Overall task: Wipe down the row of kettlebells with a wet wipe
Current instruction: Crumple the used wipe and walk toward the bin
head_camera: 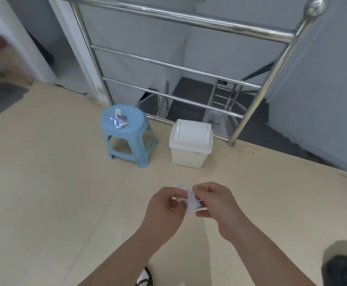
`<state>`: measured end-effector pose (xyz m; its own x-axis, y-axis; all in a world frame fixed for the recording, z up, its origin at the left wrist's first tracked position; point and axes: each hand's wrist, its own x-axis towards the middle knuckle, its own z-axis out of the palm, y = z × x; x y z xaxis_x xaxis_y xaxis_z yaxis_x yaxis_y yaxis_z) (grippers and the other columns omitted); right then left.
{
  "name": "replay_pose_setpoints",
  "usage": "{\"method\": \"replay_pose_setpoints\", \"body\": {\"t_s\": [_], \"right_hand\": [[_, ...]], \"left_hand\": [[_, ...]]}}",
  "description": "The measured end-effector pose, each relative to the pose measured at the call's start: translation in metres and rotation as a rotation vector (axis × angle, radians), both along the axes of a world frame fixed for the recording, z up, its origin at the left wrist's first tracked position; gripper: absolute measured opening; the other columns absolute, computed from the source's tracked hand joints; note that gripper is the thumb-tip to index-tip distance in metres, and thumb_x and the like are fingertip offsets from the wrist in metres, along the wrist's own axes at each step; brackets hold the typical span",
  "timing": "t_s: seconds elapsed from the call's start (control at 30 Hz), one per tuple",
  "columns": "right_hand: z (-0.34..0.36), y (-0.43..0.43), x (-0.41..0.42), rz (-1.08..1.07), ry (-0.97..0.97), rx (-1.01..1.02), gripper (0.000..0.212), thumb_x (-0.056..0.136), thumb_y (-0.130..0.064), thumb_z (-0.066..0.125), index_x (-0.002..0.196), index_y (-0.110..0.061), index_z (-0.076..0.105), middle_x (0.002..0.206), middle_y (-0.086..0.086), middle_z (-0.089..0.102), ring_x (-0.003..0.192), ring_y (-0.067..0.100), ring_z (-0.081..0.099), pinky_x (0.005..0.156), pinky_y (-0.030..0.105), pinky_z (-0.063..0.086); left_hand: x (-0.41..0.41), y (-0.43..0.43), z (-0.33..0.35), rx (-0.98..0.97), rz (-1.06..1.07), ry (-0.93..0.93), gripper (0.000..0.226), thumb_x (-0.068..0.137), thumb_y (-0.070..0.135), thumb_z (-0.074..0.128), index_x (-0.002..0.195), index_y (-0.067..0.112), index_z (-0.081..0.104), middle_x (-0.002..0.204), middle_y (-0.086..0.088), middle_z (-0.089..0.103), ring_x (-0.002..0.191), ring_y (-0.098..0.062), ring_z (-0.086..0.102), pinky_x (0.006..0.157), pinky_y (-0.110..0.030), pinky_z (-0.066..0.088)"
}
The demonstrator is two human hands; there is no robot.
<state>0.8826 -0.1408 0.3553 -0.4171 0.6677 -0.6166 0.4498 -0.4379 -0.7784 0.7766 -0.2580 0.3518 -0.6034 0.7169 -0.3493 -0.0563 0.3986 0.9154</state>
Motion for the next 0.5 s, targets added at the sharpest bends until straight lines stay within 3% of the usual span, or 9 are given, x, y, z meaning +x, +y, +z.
{"method": "replay_pose_setpoints", "body": {"t_s": [0.1, 0.23, 0.3, 0.37, 0.5], "right_hand": [[-0.007, 0.053, -0.046, -0.051, -0.030, -0.018, 0.015, 0.097, -0.020, 0.068, 0.098, -0.005, 0.072, 0.079, 0.007, 0.071, 0.068, 0.023, 0.065, 0.065, 0.033, 0.059], [-0.033, 0.142, -0.096, -0.058, -0.063, -0.030, 0.017, 0.099, -0.023, 0.066, 0.097, -0.008, 0.074, 0.076, 0.003, 0.072, 0.067, 0.022, 0.064, 0.067, 0.036, 0.058], [-0.048, 0.177, -0.113, -0.070, -0.087, -0.015, 0.016, 0.099, -0.024, 0.064, 0.096, -0.010, 0.073, 0.084, 0.005, 0.072, 0.072, 0.023, 0.067, 0.069, 0.036, 0.058], [-0.071, 0.226, -0.133, -0.096, -0.115, -0.002, 0.015, 0.098, -0.021, 0.061, 0.093, -0.011, 0.070, 0.088, 0.006, 0.069, 0.075, 0.024, 0.066, 0.070, 0.036, 0.057], [-0.123, 0.309, -0.173, -0.117, -0.168, -0.016, 0.010, 0.092, -0.013, 0.053, 0.091, -0.011, 0.063, 0.086, 0.008, 0.058, 0.072, 0.023, 0.057, 0.065, 0.034, 0.047]], "left_hand": [[-0.051, 0.061, -0.014, -0.051, -0.087, 0.051, 0.022, 0.090, 0.005, 0.063, 0.094, 0.023, 0.074, 0.096, 0.005, 0.070, 0.065, -0.004, 0.062, 0.063, -0.012, 0.048], [-0.107, 0.164, -0.036, -0.074, -0.173, 0.064, 0.019, 0.088, -0.001, 0.059, 0.090, 0.011, 0.074, 0.063, 0.015, 0.058, 0.049, 0.003, 0.050, 0.050, -0.006, 0.036], [-0.127, 0.203, -0.048, -0.058, -0.196, 0.052, 0.016, 0.082, 0.002, 0.064, 0.081, 0.015, 0.072, 0.065, 0.012, 0.061, 0.056, 0.001, 0.055, 0.058, -0.008, 0.041], [-0.149, 0.256, -0.073, -0.063, -0.211, 0.066, 0.012, 0.074, 0.013, 0.067, 0.071, 0.024, 0.070, 0.073, 0.012, 0.068, 0.067, -0.009, 0.060, 0.069, -0.020, 0.050], [-0.199, 0.353, -0.140, -0.183, -0.182, 0.171, 0.017, 0.083, 0.010, 0.067, 0.072, 0.022, 0.072, 0.080, 0.011, 0.070, 0.074, -0.015, 0.065, 0.069, -0.021, 0.051]]}}
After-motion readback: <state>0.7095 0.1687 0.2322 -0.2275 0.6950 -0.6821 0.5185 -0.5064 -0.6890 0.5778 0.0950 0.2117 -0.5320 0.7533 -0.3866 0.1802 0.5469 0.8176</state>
